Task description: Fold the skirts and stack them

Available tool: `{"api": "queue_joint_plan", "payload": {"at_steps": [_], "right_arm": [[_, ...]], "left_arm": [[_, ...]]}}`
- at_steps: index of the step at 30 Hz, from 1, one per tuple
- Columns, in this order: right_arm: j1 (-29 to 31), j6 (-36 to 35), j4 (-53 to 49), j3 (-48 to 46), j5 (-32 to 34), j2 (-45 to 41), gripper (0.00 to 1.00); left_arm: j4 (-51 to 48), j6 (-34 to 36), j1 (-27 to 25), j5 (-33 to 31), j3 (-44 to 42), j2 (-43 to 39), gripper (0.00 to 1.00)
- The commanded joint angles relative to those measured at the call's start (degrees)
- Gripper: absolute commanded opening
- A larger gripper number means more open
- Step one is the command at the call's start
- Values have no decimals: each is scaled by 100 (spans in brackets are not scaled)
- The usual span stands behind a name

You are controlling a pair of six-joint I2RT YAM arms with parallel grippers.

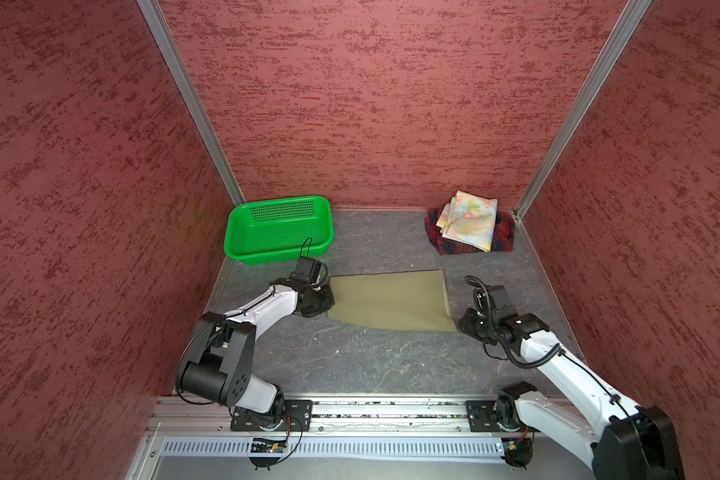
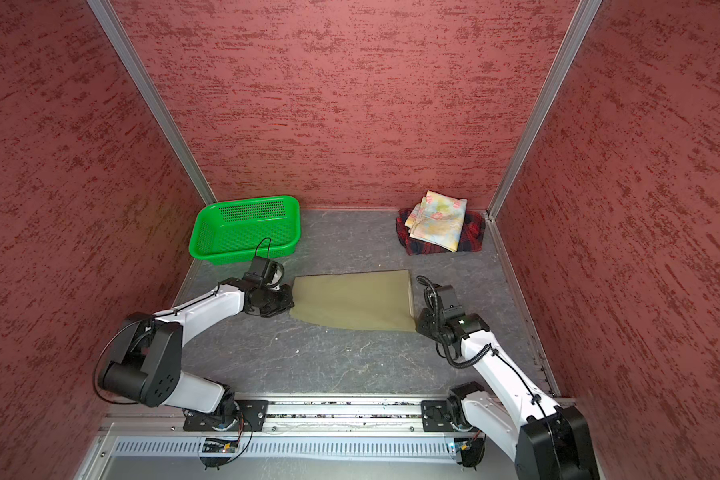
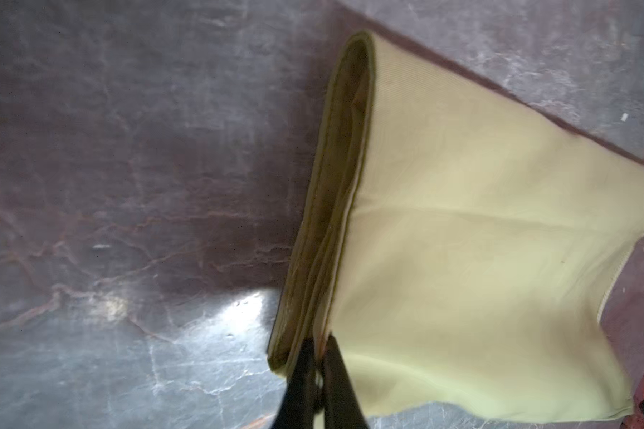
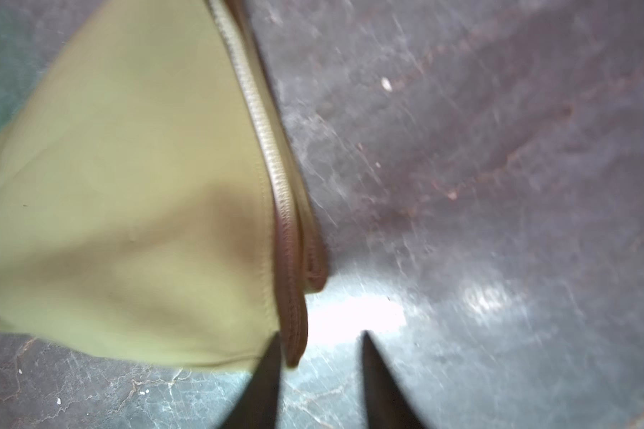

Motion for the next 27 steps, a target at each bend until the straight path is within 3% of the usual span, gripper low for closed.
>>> {"api": "queue_joint_plan", "payload": {"at_steps": [1, 3, 7, 15, 23, 24, 27], "right_arm": [[-34, 148, -116, 380, 337, -125, 70], [-37, 96, -148, 617, 508, -24, 77], [-34, 3, 253, 800, 410, 492, 78], [-41, -174, 1261, 837, 42, 1629, 72], [-42, -228, 1815, 776, -124, 2375, 69], [-41, -218, 1899, 739, -128, 2449, 69], [-41, -203, 2029, 707, -168, 2686, 69]], "left_arm": [[41, -55, 32, -168, 144, -136, 49], [10, -71, 23, -222, 229, -301, 63], [55, -13, 37, -251, 307, -384, 77], [301, 188, 37, -58, 396, 380, 78], [576, 329, 37, 177, 342, 932, 69], [637, 329, 36, 212, 320, 982, 65], [830, 290, 34, 431, 287, 1182, 41]]}}
